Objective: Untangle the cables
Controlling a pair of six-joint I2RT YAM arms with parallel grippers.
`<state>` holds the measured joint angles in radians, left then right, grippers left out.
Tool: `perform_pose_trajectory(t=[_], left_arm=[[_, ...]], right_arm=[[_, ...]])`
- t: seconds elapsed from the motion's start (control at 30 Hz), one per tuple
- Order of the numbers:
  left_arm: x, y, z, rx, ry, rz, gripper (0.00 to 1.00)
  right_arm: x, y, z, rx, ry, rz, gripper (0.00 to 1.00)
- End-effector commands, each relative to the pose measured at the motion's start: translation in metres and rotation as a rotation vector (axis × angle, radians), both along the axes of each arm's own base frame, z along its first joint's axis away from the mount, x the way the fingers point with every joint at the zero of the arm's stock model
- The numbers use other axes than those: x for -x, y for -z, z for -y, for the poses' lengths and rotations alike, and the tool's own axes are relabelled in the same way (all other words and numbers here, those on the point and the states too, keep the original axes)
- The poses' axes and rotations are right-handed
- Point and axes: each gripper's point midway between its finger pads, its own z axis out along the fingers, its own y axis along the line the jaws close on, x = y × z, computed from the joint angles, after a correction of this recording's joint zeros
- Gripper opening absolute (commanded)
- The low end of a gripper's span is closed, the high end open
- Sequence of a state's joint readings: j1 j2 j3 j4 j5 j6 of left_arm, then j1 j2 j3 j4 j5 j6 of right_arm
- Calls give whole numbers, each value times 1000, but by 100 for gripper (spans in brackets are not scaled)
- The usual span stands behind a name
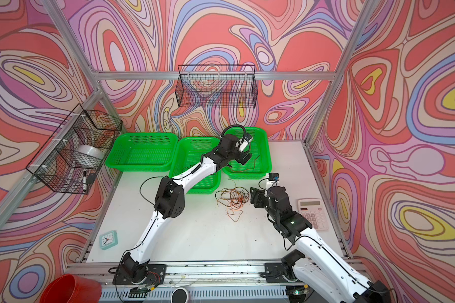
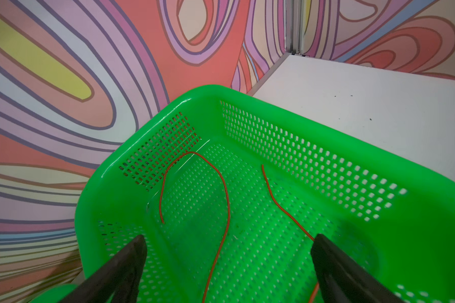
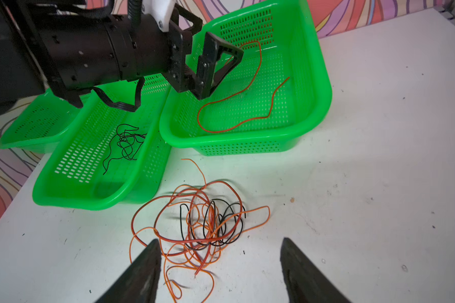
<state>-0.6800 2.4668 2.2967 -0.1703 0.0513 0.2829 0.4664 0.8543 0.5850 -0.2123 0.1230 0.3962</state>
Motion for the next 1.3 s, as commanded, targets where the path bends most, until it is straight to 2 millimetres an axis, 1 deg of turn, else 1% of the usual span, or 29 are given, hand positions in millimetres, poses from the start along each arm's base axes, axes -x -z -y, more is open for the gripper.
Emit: perform_pose_trajectory(t=[0.0,0.07,0.13,0.2,0.27,0.37,0.4,0.47,0.5,0.57,0.67,0.73,0.8,0.83,0.87,0.9,0.93,1.0,1.03,1.07,1.17,1.27], left_arm=[[35,-77,-22,48,22,26,99],[50,-95,-36,77,20,56,98],[64,-109,-53,79,15,69,98],[81,-113,-72,74,16,54,97],[97,-112,-91,63,7,35,95],[123,-106,-123,57,-20,8,92],[132,-105,-132,60,-27,3,91],[150,-95,-150,42,-39,-4,87],[159,-86,-158,26,-44,-15,85],[174,-78,-172,15,-55,-25,83],[197,-71,-186,15,-36,-12,81],[207,-66,-194,17,-37,8,81],[214,-59,-200,6,-34,17,81],[217,-54,-201,-1,-29,14,81],[220,-50,-201,-8,-18,9,80],[223,-46,-201,-17,-3,6,79],[226,-41,-199,-25,20,5,78],[232,-34,-196,-33,67,15,73],[235,-29,-194,-41,93,27,70],[239,-25,-193,-47,119,35,68],[245,-10,-189,-70,168,28,62],[251,4,-183,-75,223,-3,62]], right_arm=[[3,10,-27,21,-156,-54,61],[6,21,-44,38,-225,-80,57],[13,30,-66,79,-313,-72,56],[15,38,-85,122,-379,-57,56],[9,44,-97,139,-408,-71,56],[2,54,-122,200,-485,-87,59],[-1,63,-126,219,-498,-107,61],[-4,79,-134,240,-538,-135,63],[-6,86,-139,243,-556,-142,64],[-9,100,-142,262,-570,-159,65],[-14,118,-142,308,-571,-184,65],[-14,131,-144,329,-596,-202,64],[-13,141,-146,336,-616,-214,59],[-13,144,-148,340,-631,-214,53],[-12,143,-151,337,-651,-207,43],[-11,140,-152,339,-664,-198,29],[-10,133,-151,344,-670,-182,16],[-5,115,-149,322,-676,-137,4],[0,103,-148,311,-693,-105,0],[4,91,-146,308,-698,-80,0],[13,65,-132,331,-679,-52,0],[22,43,-125,323,-682,-20,0]])
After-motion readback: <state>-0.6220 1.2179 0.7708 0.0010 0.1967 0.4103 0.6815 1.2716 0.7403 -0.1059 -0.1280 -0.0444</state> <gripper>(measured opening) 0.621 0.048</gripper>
